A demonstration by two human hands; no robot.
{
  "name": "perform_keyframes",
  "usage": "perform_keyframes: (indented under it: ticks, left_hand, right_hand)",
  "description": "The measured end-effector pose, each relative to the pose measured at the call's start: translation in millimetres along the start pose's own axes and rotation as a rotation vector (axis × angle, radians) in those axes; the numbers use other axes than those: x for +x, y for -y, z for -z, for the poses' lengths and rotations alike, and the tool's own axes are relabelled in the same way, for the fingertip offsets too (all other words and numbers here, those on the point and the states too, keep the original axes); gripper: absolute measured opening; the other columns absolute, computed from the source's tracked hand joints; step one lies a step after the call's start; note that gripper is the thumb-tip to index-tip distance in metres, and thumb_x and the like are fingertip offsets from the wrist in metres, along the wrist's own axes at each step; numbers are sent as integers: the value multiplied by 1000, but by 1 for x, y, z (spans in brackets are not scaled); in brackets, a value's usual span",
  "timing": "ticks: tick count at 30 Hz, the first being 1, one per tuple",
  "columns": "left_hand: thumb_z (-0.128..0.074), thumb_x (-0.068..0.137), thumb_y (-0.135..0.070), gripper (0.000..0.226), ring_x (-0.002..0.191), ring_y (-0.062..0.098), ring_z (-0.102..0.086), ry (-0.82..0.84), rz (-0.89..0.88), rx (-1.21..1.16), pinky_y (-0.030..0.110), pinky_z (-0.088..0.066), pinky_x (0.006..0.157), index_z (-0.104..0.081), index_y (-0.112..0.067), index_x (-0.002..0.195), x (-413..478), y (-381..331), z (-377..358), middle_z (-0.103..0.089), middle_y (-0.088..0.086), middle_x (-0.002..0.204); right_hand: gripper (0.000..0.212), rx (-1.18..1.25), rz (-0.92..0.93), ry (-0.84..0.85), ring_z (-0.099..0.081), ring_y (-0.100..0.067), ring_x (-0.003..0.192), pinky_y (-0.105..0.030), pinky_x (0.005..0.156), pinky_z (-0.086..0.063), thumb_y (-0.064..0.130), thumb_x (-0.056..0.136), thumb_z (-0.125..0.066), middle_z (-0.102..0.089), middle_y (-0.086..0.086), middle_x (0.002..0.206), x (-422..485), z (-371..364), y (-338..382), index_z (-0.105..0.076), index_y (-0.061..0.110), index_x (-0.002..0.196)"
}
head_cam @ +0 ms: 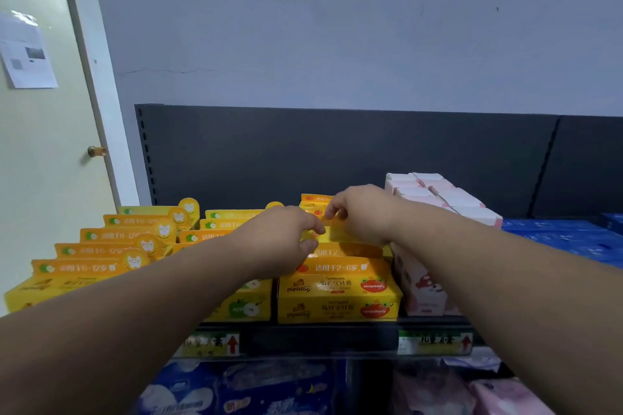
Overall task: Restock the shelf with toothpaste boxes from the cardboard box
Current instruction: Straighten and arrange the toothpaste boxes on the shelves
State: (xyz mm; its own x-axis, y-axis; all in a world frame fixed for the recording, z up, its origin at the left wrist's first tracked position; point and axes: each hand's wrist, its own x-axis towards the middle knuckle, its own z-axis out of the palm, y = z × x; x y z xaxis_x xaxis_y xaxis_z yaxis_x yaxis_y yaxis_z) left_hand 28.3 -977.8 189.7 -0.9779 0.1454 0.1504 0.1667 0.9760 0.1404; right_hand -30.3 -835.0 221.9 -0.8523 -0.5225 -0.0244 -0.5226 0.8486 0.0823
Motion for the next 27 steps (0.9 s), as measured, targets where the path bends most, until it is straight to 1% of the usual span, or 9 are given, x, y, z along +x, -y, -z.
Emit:
perform_keyframes:
  ticks: [7, 12, 14, 18, 20, 22, 23, 25, 27]
  left_hand:
    - [-29, 104, -28, 42, 120, 22, -46, 179, -120, 222, 37, -41, 101, -39, -45, 141, 8, 4, 6, -52, -2, 136]
    - [-47, 99, -28, 40, 125, 16, -47, 49, -107, -23, 32, -41, 101, -45, -42, 137, 22, 23, 9, -47, -8, 142]
    - [-51, 97, -30, 45, 129, 15, -44, -36, -108, -61, 31, -38, 104, -41, -38, 140, 36, 30, 6, -42, -8, 145]
    - [-46, 99, -31, 52, 143, 13, -24, -4, -210, 126, 37, -11, 118, -26, -37, 148, 57, 25, -6, -26, -9, 156]
    - [-41, 101, -28, 50, 141, 14, -28, 64, -235, 199, 43, 2, 119, -26, -41, 147, 62, 21, -10, -37, -9, 150]
    - [-39, 102, -24, 50, 134, 19, -39, 137, -237, 203, 44, -5, 120, -27, -47, 144, 66, 24, -15, -56, -7, 131]
    - [-40, 101, -22, 53, 132, 23, -41, 158, -230, 192, 44, -16, 119, -26, -52, 143, 67, 26, -17, -59, -6, 125]
    - [-46, 98, -18, 63, 129, 26, -42, 180, -217, 214, 42, -42, 103, -22, -60, 139, 70, 29, -18, -53, -4, 131]
    - [-48, 97, -14, 70, 125, 25, -46, 209, -211, 267, 39, -50, 94, -20, -62, 139, 72, 27, -17, -44, -2, 142]
  right_hand:
    - [67, -122, -68, 104, -49, -26, 128, -31, 91, -49, 8, 92, -63, -42, -3, 148, -5, 3, 9, -36, 30, 149]
    - [69, 26, -125, 70, -53, -26, 119, -32, 83, -50, 11, 93, -60, -47, -5, 140, -9, -12, 11, -29, 33, 150]
    - [68, 96, -155, 25, -51, -27, 123, -35, 89, -49, 16, 94, -58, -46, -5, 143, -10, -21, 10, -24, 32, 151]
    - [68, 194, -236, -14, -47, -27, 128, -37, 97, -46, 22, 98, -52, -45, -8, 145, -14, -34, 11, -14, 22, 155]
    - [67, 220, -254, -21, -47, -27, 129, -39, 100, -47, 22, 99, -51, -45, -8, 145, -18, -35, 11, -13, 20, 155]
    - [59, 198, -245, -9, -46, -28, 130, -39, 103, -44, 22, 101, -48, -43, -9, 146, -23, -35, 12, -20, 16, 153]
    - [53, 194, -243, -5, -45, -28, 131, -38, 104, -43, 24, 103, -45, -43, -9, 146, -24, -35, 12, -26, 14, 151]
    - [48, 208, -252, 7, -46, -28, 130, -39, 105, -43, 25, 103, -44, -45, -10, 145, -24, -35, 13, -32, 14, 148]
    - [52, 195, -250, 39, -45, -29, 131, -41, 106, -43, 21, 101, -48, -44, -9, 145, -22, -34, 14, -30, 16, 150]
